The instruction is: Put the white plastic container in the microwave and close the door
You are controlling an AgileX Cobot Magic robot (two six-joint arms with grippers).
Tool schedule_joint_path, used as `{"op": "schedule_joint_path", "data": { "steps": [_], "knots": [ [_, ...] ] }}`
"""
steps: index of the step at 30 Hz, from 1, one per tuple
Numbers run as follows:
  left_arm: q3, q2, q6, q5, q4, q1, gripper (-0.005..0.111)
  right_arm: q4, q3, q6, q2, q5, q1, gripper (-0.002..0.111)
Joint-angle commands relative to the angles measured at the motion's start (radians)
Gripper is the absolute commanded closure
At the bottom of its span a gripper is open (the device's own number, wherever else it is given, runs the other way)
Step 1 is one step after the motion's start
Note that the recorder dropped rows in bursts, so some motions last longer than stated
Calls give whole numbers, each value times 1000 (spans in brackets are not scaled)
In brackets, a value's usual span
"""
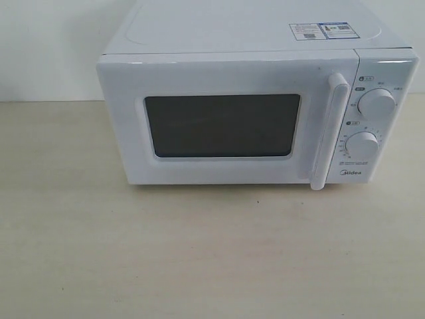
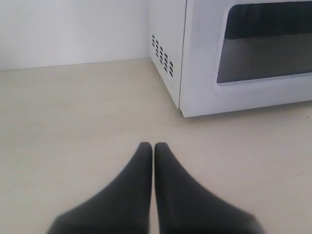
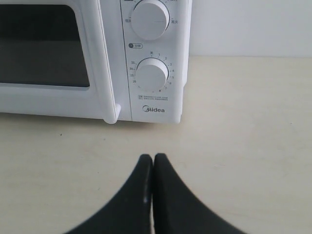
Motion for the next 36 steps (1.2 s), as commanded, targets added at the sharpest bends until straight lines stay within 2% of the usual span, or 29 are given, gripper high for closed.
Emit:
{"op": "schedule_joint_path", "data": {
  "steps": [1,20,26,36],
  "knots": [
    [3,-3,30,-16,-10,3,103,1,-1,0,-4,-4,-2,109],
    [3,-3,30,-16,-7,3,103,1,-1,0,-4,-4,-2,109],
    [3,-3,33,-16,-7,40,103,1,-1,0,-4,-4,-2,109],
    [3,-3,33,-16,-5,40,103,1,-1,0,-4,-4,-2,109]
  ]
}}
